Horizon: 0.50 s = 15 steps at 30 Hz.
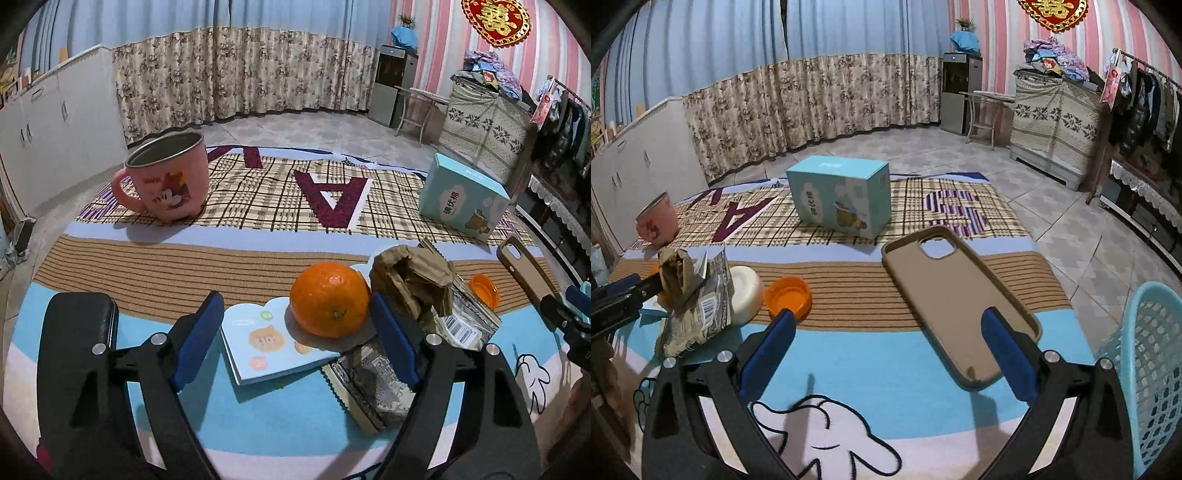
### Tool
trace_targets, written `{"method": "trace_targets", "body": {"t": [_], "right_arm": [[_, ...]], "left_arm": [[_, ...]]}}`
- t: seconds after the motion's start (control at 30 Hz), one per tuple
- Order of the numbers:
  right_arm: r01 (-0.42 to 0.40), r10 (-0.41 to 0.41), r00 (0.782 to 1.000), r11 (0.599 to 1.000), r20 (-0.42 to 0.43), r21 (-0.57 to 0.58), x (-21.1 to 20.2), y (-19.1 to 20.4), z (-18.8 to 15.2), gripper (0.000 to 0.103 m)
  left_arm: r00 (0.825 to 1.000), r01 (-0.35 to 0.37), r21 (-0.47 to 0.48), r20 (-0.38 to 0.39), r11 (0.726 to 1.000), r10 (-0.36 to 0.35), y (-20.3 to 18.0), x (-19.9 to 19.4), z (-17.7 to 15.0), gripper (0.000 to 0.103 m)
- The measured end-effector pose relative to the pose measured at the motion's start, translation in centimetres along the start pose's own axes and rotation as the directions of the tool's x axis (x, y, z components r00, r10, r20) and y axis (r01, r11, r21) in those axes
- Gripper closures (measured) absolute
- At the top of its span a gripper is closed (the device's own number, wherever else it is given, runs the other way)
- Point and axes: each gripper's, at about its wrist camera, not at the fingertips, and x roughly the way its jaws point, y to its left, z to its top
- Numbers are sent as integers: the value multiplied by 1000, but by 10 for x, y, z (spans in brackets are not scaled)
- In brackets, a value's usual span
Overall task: Collect trash
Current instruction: 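Move both tools back over the bed toward the orange peel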
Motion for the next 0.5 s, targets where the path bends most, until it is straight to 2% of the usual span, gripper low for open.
{"method": "trace_targets", "body": {"t": [0.27,0.5], "right_arm": [[3,-3,1000,1000,-16,6,3,-4,-1,5],[0,1,1000,1000,-27,24,5,-8,-3,5]], "left_arm": [[999,-47,73,19,996,46,-12,2,2,26],[999,-43,52,11,998,42,-9,5,5,25]]}}
